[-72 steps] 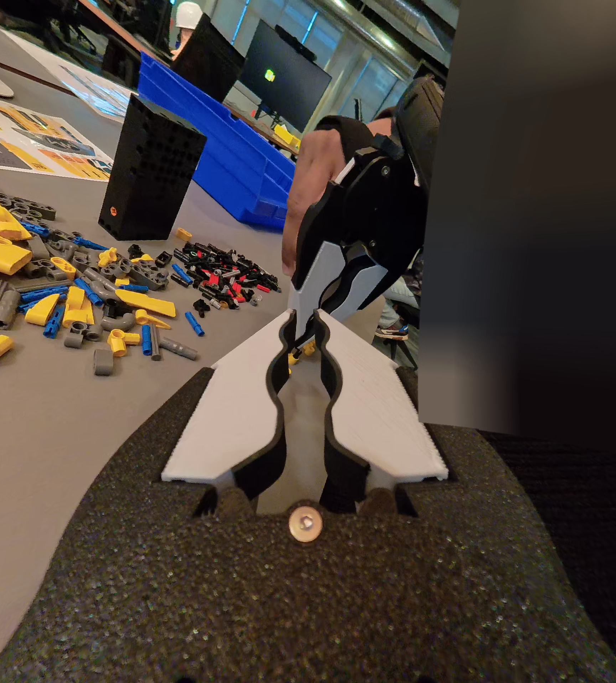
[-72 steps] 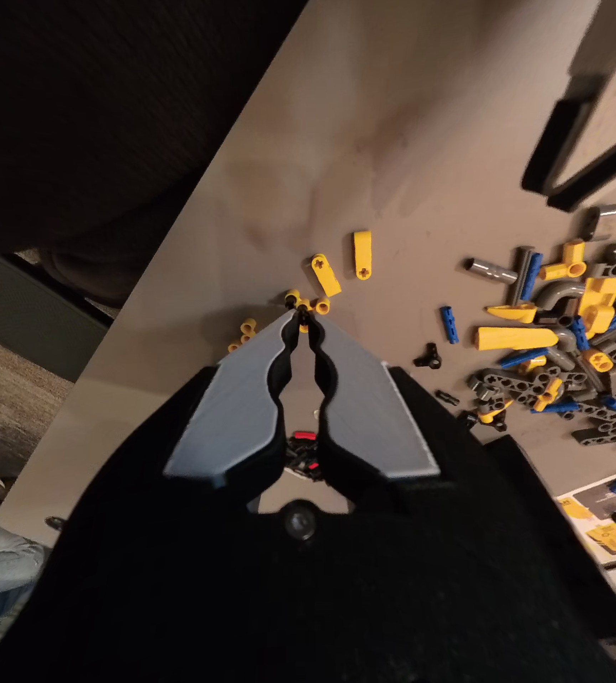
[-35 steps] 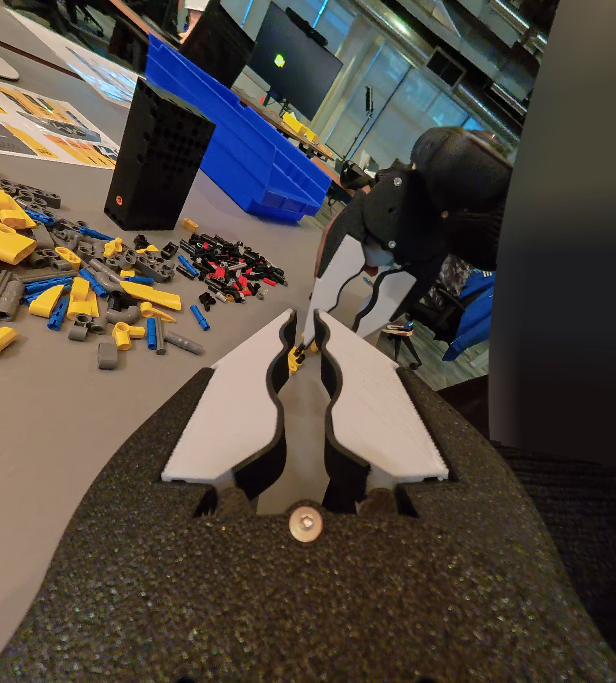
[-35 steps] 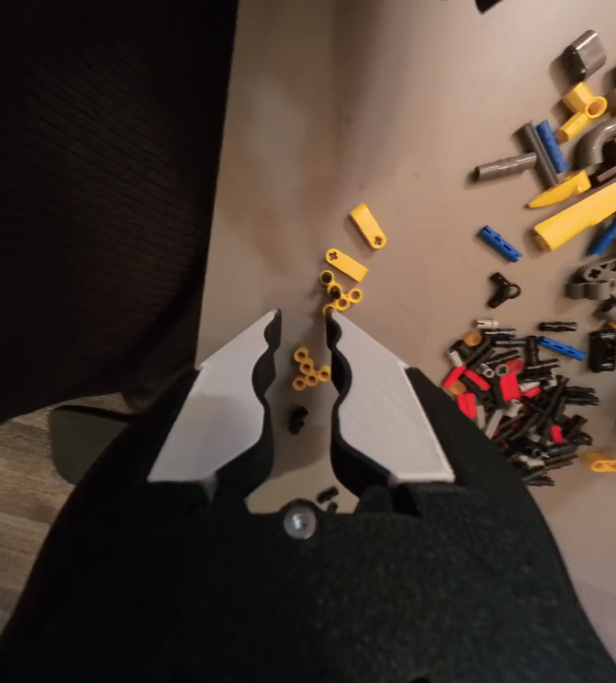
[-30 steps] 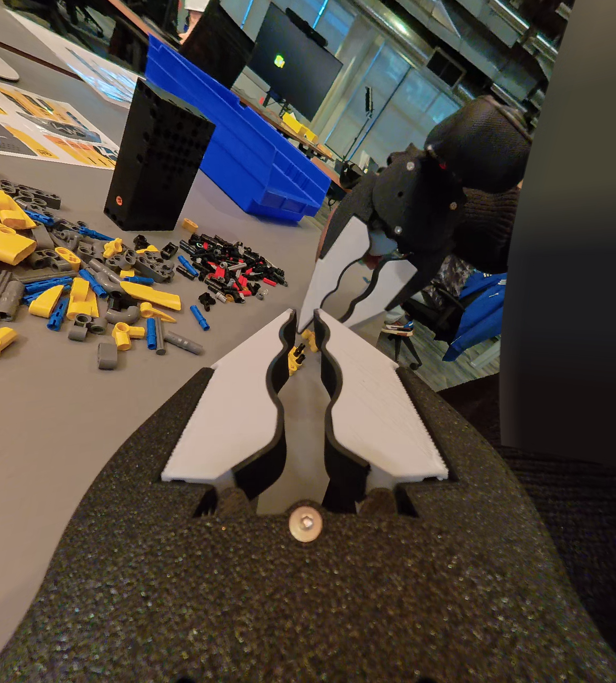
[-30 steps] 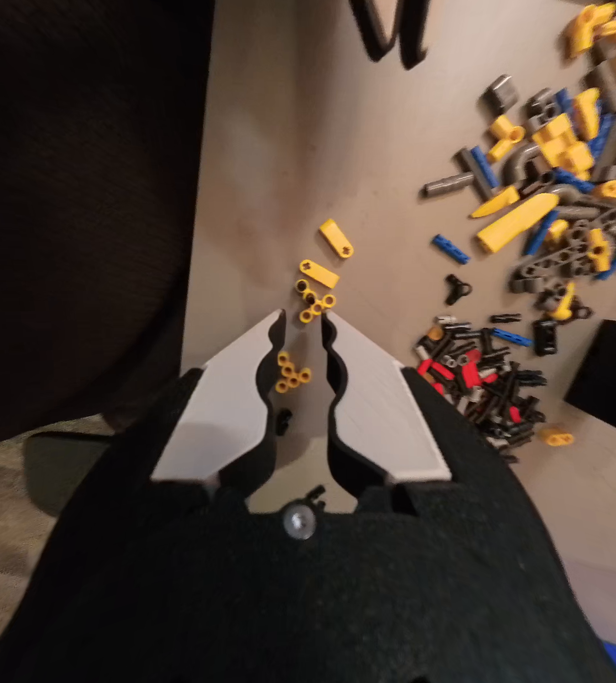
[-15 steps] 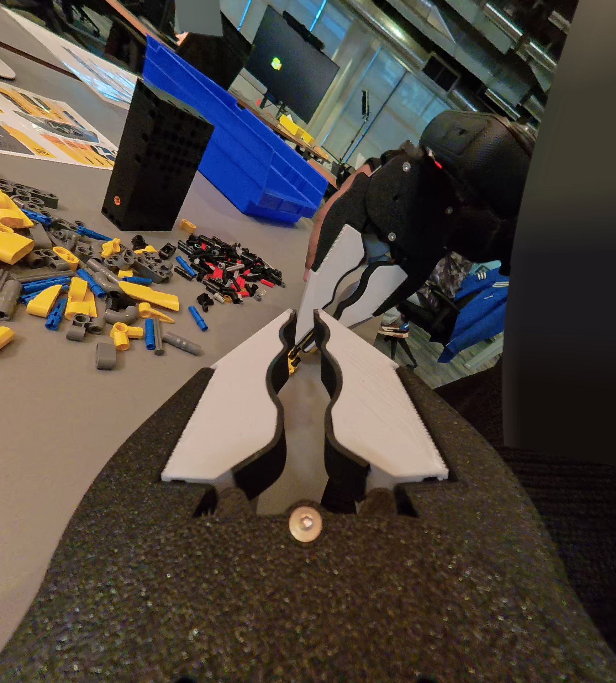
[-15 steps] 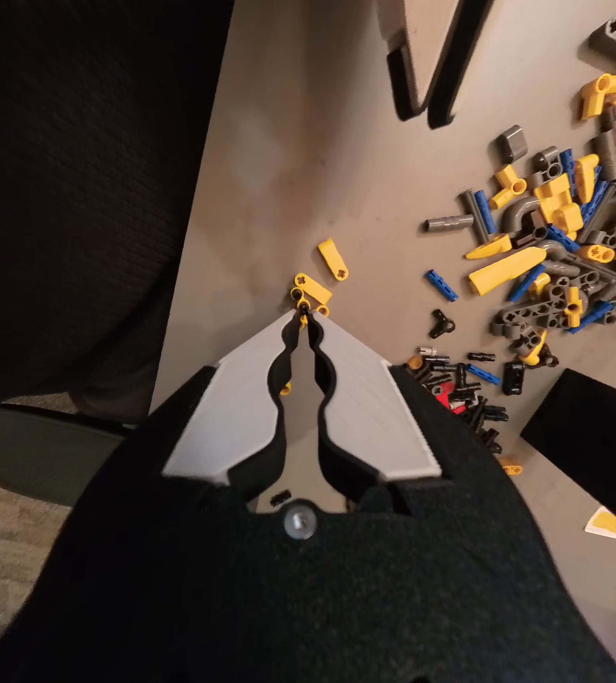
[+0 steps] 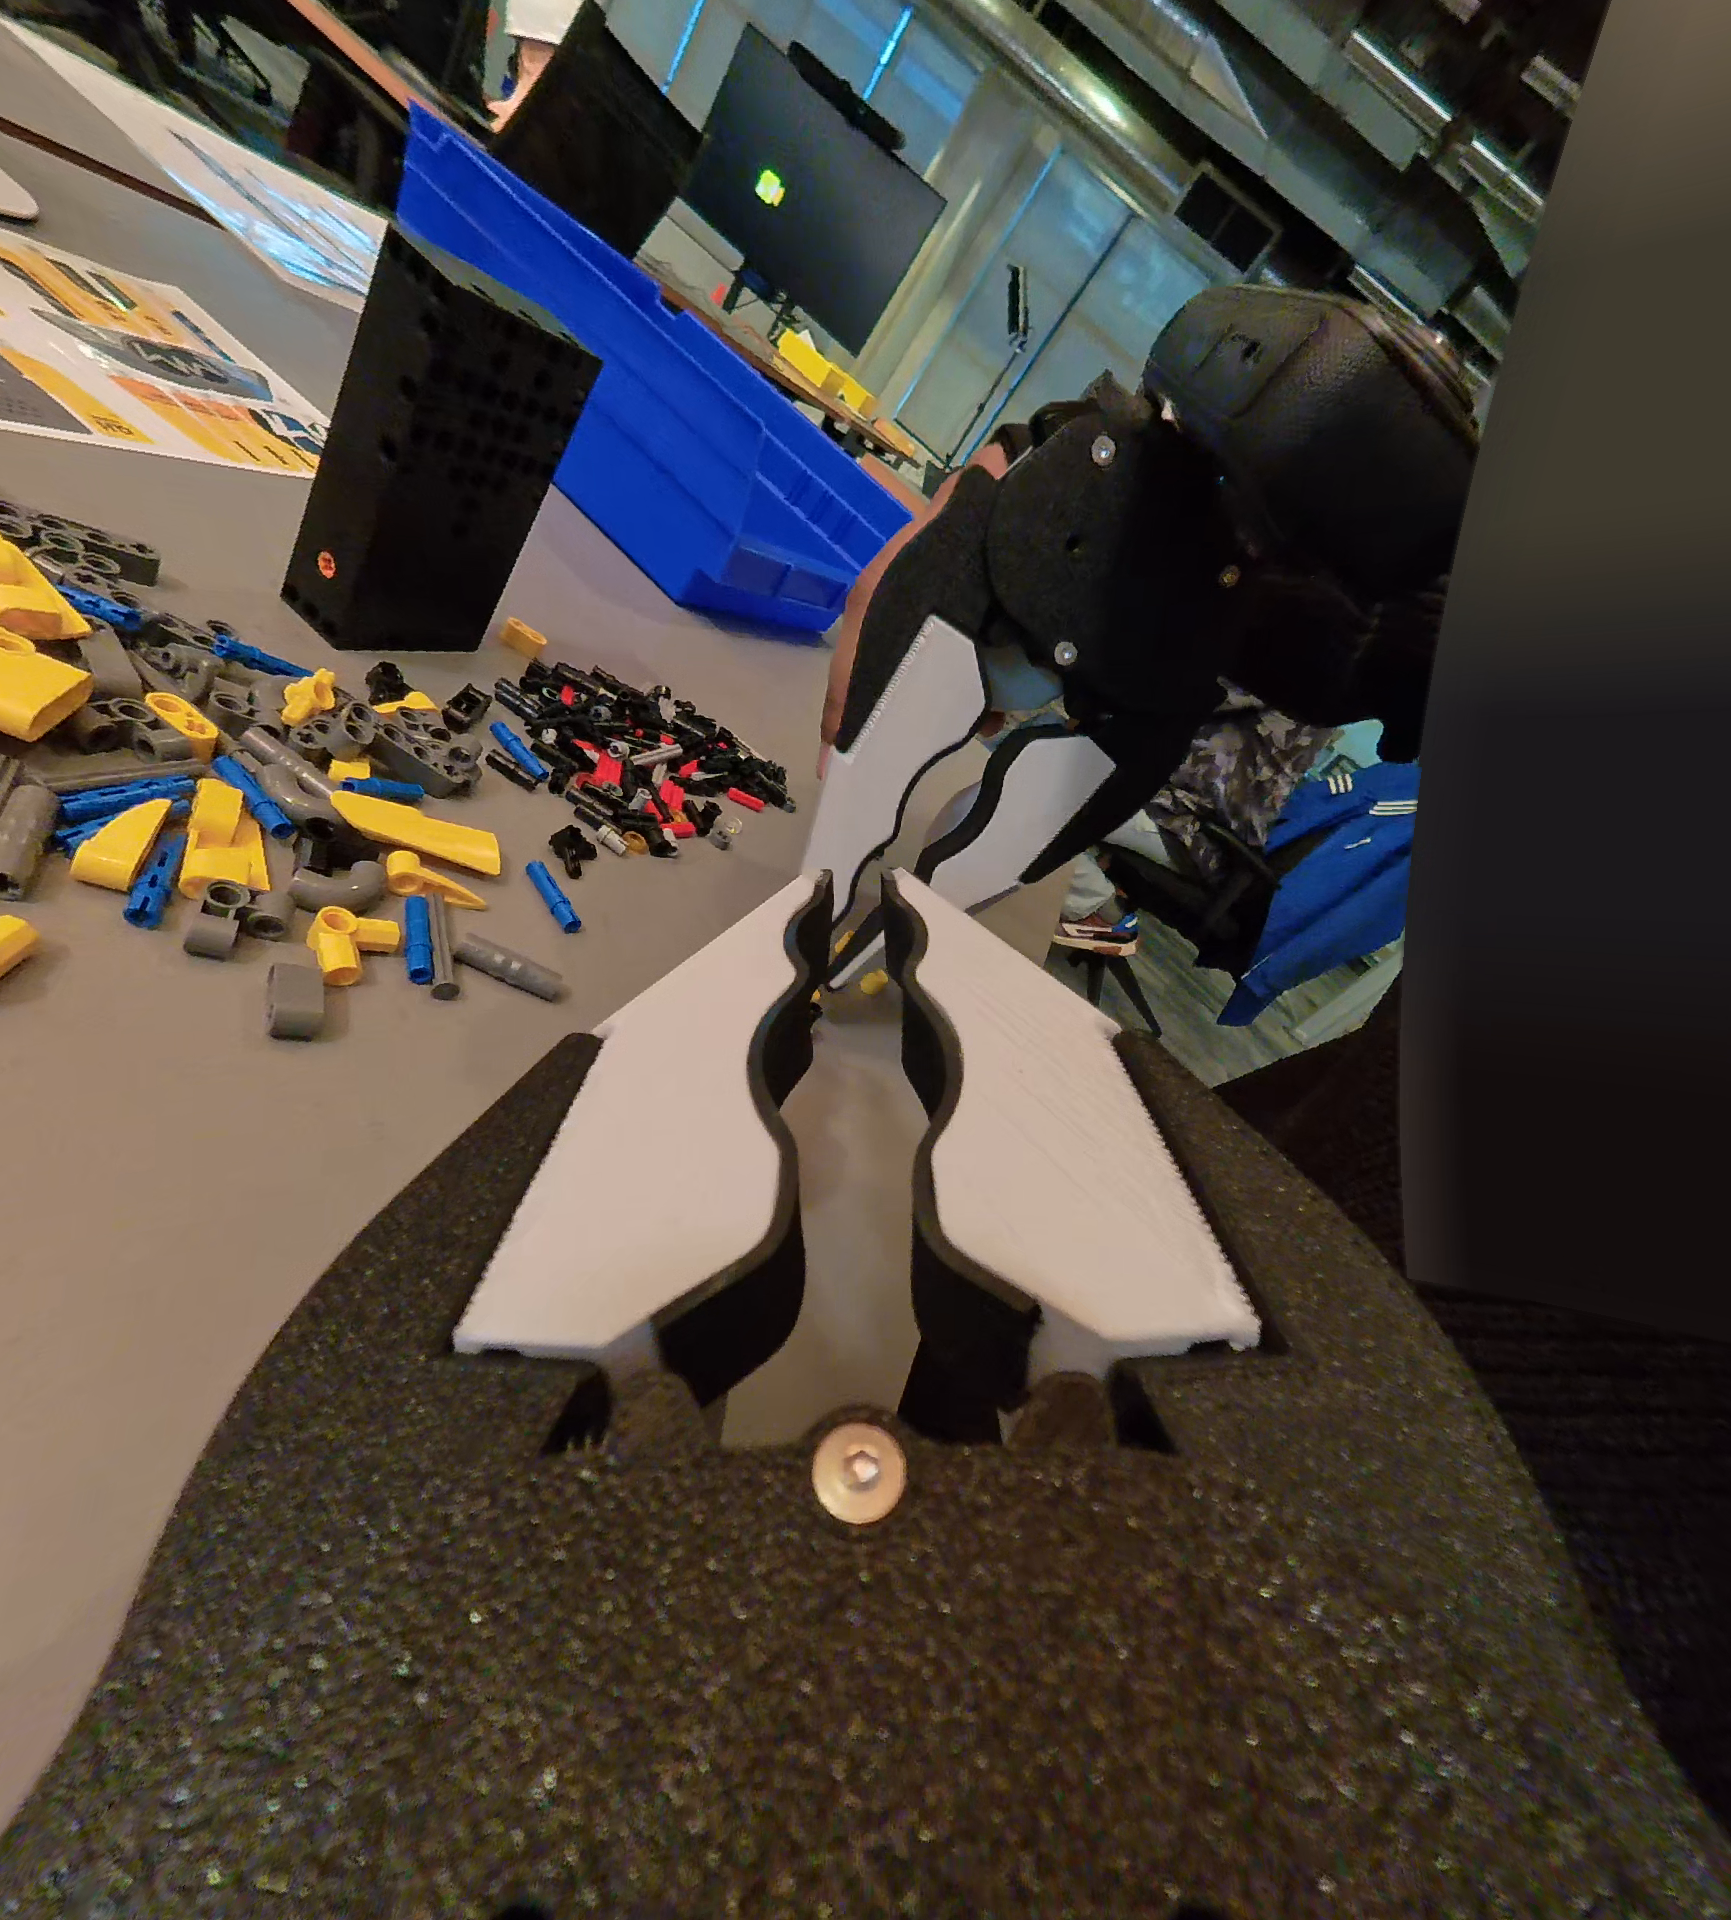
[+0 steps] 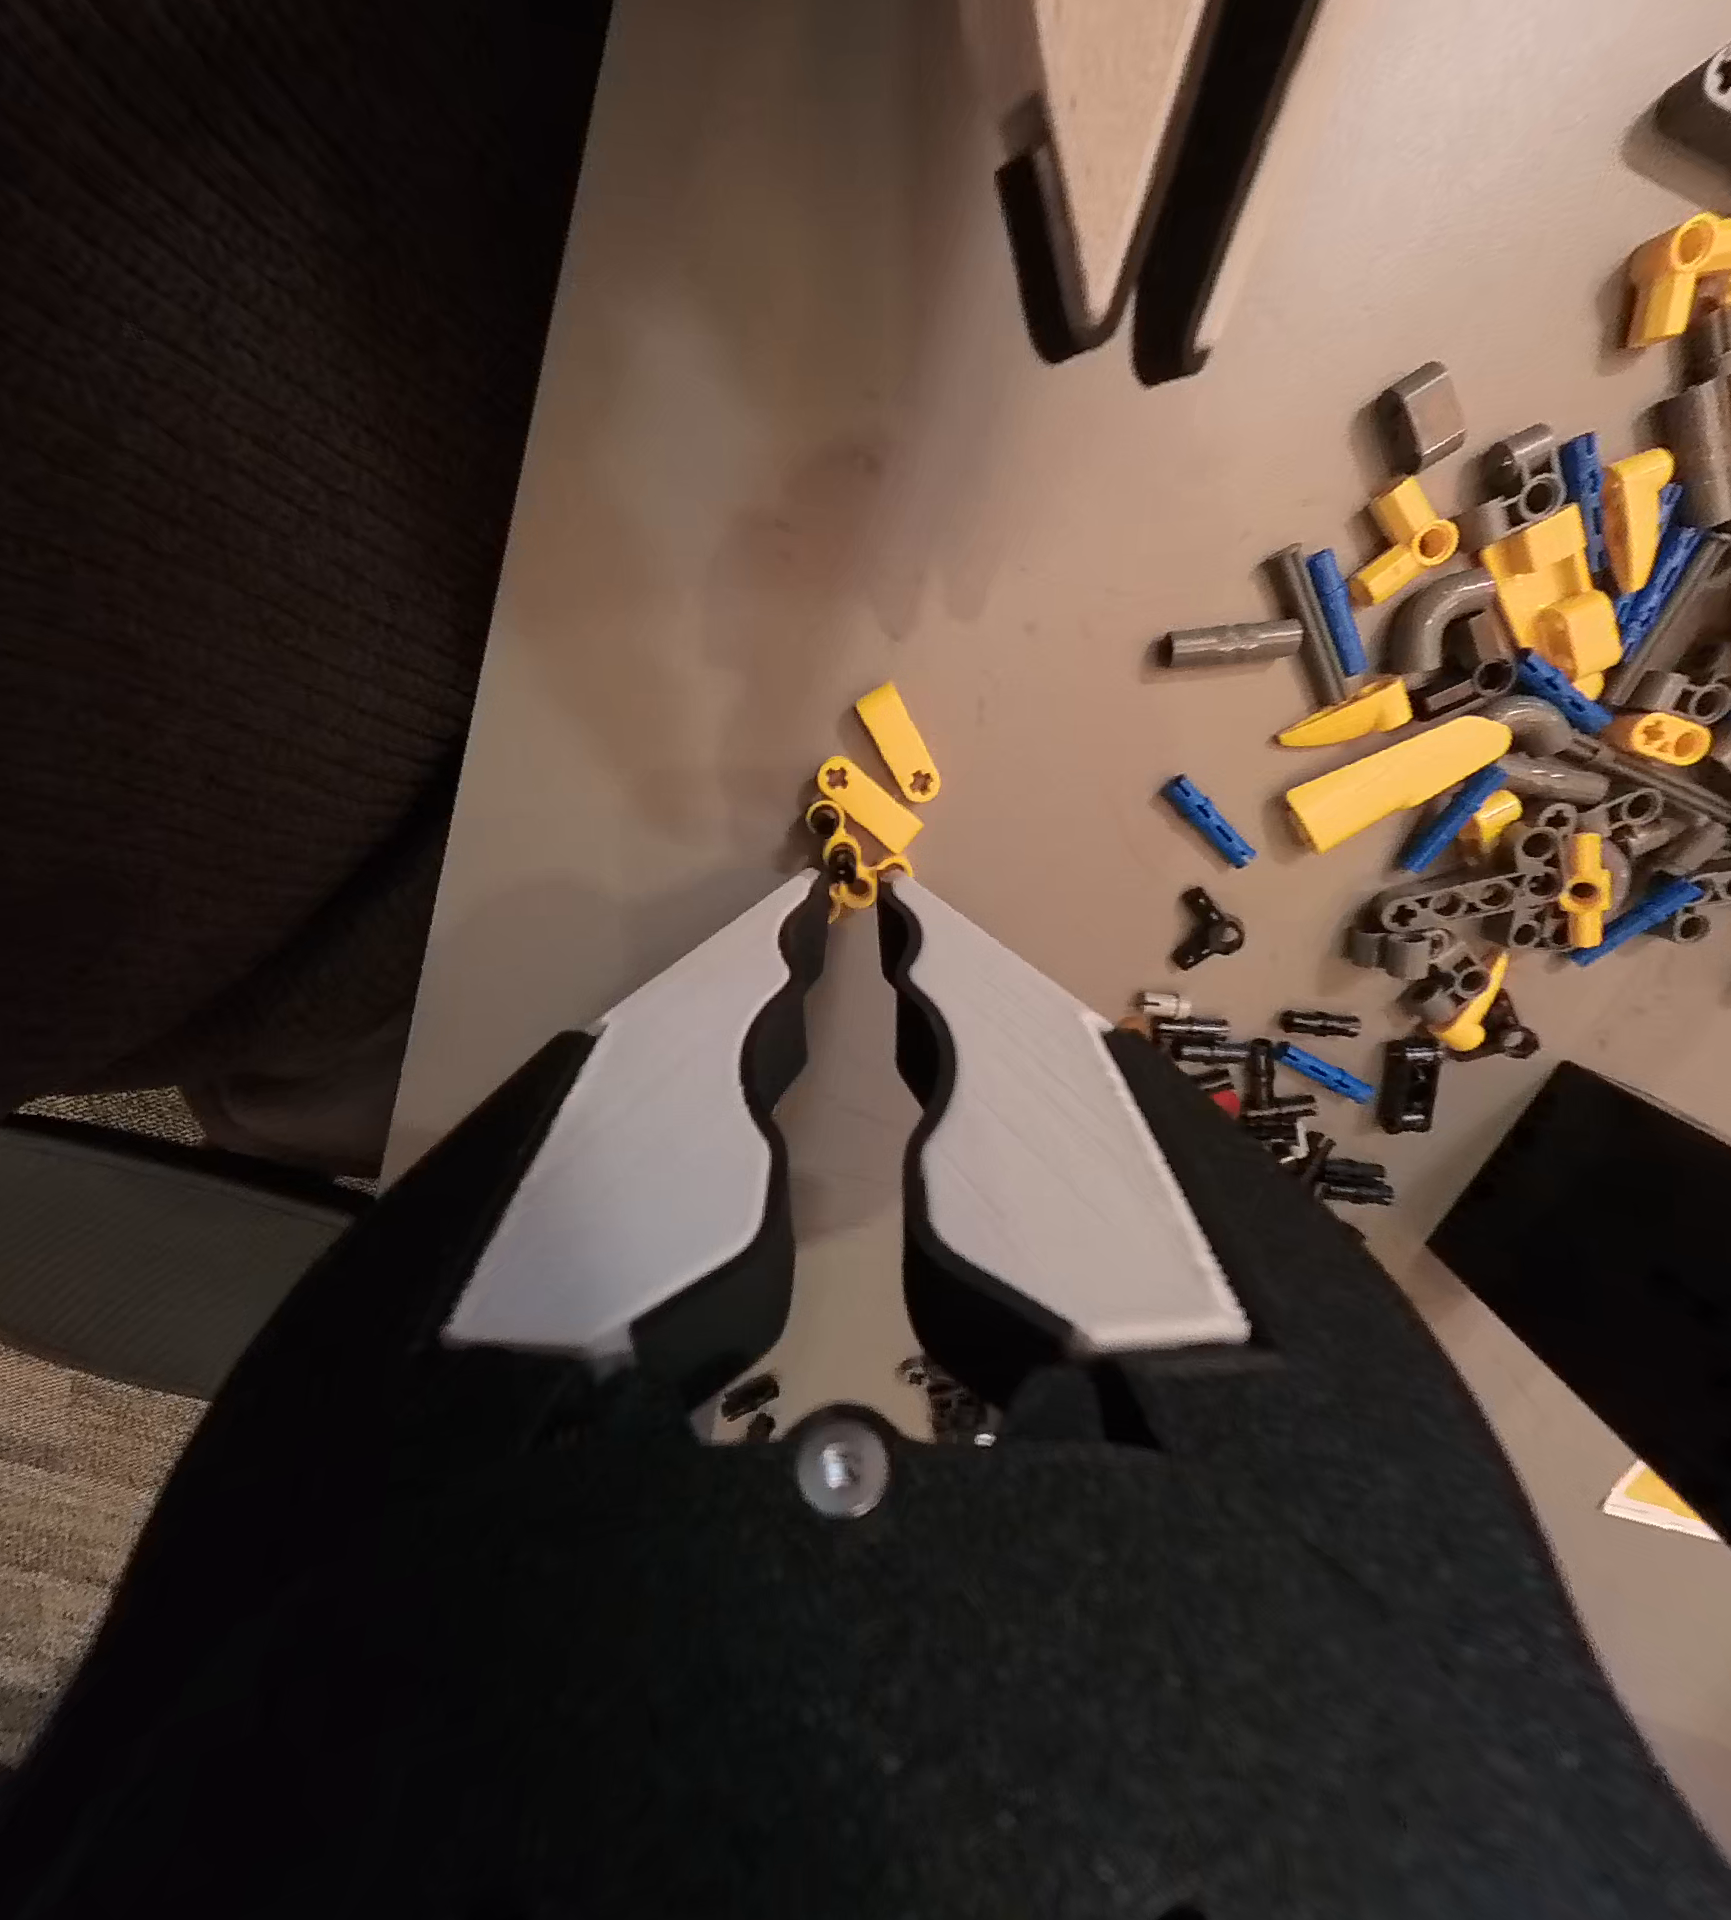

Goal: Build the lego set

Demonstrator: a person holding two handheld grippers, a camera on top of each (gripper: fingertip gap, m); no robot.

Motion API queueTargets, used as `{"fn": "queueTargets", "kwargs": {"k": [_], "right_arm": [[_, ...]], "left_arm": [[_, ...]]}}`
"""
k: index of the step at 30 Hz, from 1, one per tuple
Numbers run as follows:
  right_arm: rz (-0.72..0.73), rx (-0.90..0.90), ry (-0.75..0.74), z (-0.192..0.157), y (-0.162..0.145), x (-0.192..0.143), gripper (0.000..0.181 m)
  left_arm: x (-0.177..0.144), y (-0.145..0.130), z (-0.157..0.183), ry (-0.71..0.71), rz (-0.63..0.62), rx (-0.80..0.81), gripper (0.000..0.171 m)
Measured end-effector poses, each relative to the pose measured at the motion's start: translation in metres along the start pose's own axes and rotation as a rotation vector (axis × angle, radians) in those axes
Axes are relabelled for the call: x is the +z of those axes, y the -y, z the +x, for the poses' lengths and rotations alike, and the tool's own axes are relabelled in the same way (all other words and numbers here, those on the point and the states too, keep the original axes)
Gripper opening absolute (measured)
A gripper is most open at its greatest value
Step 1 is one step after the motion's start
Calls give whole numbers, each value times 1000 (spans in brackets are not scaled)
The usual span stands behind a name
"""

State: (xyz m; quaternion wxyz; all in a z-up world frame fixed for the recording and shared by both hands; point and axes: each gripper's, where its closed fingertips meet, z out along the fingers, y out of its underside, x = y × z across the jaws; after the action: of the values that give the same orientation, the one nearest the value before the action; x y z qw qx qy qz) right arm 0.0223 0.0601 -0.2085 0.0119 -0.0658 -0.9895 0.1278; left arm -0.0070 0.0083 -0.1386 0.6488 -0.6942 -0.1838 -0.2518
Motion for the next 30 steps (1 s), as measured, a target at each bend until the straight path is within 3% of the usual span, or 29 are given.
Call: {"fn": "queueTargets", "kwargs": {"k": [11,24,30], "right_arm": [[-13,2,73,-9,2,5,4],[-144,-52,38,-12,-1,10,4],[-88,43,24,-11,-2,10,5]], "left_arm": [[0,0,-1,0,-2,-4,9],[0,0,-1,1,0,-4,9],[-1,1,0,1,8,-2,9]]}}
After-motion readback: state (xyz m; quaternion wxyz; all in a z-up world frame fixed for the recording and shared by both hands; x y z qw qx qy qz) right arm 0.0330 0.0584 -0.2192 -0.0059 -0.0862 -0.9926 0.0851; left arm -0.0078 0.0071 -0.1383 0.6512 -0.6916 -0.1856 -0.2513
